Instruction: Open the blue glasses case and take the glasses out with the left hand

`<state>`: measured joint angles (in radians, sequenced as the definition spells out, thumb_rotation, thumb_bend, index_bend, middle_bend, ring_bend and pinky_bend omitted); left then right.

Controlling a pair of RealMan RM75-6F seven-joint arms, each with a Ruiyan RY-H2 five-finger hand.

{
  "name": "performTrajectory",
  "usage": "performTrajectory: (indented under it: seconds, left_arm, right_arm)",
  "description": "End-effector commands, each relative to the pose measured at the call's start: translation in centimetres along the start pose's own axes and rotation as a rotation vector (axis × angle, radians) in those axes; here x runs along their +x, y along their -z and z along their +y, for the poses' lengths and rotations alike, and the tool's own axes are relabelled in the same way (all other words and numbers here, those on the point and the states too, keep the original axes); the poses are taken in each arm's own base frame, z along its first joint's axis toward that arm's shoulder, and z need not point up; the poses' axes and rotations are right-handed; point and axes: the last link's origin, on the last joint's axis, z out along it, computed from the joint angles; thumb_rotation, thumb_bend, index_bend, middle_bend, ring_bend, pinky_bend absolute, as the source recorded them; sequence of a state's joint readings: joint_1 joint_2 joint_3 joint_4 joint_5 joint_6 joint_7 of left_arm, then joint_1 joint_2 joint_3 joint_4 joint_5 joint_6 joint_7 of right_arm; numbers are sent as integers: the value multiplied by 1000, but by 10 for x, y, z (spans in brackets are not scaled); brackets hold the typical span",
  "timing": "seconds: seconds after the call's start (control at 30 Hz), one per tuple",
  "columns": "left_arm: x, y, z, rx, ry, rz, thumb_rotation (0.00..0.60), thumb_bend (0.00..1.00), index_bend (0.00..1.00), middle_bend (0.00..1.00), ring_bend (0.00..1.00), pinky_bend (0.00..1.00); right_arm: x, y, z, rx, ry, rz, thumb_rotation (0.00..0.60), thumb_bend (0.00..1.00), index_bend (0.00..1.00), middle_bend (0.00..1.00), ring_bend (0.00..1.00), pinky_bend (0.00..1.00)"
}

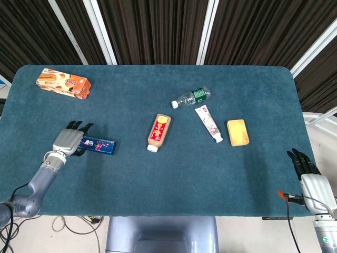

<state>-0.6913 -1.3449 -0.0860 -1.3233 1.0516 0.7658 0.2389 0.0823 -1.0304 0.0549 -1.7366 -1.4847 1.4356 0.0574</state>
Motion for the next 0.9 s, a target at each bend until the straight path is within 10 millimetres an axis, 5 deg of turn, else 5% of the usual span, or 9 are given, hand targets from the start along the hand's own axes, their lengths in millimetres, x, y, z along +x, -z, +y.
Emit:
performTrajectory:
  seconds: [0.03,0.6,0.9]
  left_arm:
    - [0,0,0,1,2,0,600,351,62,291,0,4]
    - [-2,-3,2,-1,4,-7,600,362,80,317,0,4]
    - [-1,-4,4,-4,14,8,600,446,117,362,0,20]
  right_arm:
    - [0,0,0,0,0,0,600,159,0,0,0,187]
    - [0,0,0,-2,0,1,600,159,0,0,0,187]
    - [0,0,0,-3,0,1,600,160,0,0,0,187]
